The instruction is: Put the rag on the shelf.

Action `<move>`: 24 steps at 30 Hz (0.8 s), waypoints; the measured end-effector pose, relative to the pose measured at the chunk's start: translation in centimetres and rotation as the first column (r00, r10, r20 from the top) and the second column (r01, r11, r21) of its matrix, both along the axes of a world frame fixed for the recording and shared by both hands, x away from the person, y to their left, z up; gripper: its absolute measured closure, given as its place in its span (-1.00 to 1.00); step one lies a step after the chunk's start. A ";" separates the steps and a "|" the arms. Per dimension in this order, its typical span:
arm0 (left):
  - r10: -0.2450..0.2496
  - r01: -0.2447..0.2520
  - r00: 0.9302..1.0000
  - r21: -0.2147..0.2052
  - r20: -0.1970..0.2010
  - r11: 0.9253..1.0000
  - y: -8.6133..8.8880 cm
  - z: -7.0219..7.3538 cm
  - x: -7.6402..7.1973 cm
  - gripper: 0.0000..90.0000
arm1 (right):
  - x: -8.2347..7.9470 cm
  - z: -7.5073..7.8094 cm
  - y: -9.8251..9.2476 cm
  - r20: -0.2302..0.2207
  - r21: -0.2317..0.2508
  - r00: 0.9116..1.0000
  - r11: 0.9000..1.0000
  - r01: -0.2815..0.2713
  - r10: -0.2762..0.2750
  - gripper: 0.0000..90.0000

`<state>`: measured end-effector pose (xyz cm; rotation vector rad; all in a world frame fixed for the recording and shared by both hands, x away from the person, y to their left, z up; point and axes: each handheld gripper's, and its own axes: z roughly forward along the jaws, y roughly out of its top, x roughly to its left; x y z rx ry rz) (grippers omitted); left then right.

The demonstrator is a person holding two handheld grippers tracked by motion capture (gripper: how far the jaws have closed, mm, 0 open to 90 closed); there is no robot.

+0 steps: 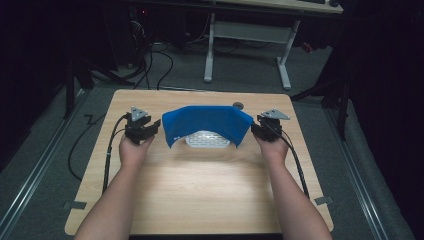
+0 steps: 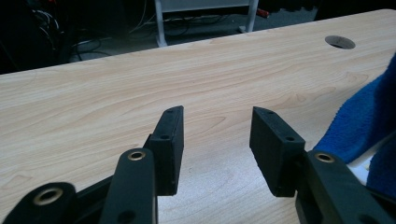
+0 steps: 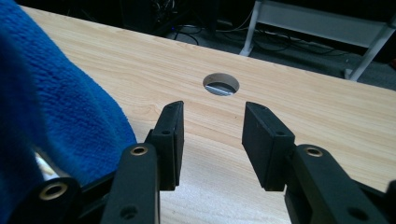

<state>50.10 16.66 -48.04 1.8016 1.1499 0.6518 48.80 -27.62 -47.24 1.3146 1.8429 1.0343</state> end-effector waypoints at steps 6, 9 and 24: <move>0.013 -0.013 1.000 -0.014 -0.003 1.000 0.9 -0.4 -1.3 0.24 | -1.5 0.8 -0.3 0.026 0.002 1.000 1.000 -0.006 0.005 0.29; 0.018 -0.018 1.000 -0.012 -0.007 1.000 1.1 -0.5 -2.3 0.24 | -2.6 1.1 -0.6 0.025 0.000 1.000 1.000 -0.010 0.010 0.26; -0.035 0.035 0.999 0.007 0.016 0.999 1.3 -0.8 -10.9 0.18 | -11.5 2.0 -0.9 0.081 -0.035 0.996 0.998 -0.043 0.046 0.02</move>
